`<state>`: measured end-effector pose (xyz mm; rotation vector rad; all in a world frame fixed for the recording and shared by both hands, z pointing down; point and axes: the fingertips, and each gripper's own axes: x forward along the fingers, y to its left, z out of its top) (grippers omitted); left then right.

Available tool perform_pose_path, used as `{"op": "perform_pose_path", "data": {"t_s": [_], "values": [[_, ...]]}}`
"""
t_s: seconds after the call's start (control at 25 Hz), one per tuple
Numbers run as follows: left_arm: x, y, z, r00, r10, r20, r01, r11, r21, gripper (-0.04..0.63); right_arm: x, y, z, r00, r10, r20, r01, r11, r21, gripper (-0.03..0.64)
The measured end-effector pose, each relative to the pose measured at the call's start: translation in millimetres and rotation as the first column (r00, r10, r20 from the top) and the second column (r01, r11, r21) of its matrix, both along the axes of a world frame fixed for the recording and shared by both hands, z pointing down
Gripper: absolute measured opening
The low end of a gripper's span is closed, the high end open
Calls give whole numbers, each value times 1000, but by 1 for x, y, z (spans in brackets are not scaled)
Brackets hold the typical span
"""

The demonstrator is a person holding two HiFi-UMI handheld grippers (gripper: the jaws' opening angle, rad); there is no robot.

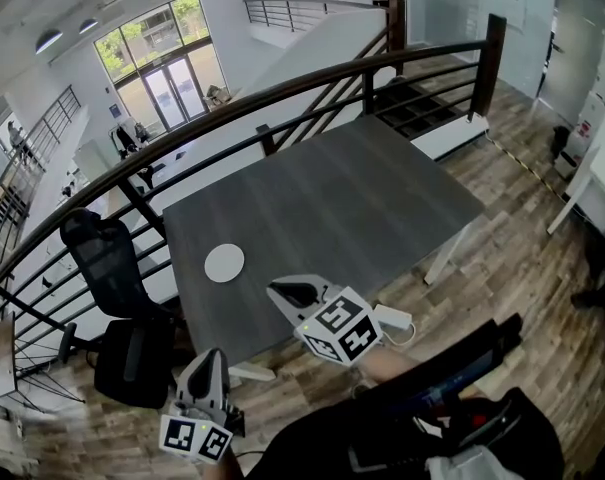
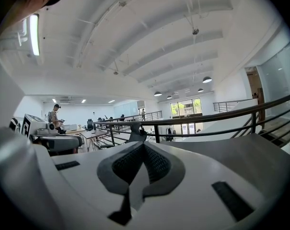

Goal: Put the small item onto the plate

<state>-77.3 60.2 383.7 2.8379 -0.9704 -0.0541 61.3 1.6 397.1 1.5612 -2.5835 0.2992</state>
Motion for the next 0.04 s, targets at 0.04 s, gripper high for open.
{"op": "perform_pose_path", "data": {"t_s": [0.04], "values": [[1, 0, 0, 1000, 0, 0, 0, 1000, -1, 3, 1, 0, 0, 1000, 1, 2, -1, 1000, -2, 2]]}}
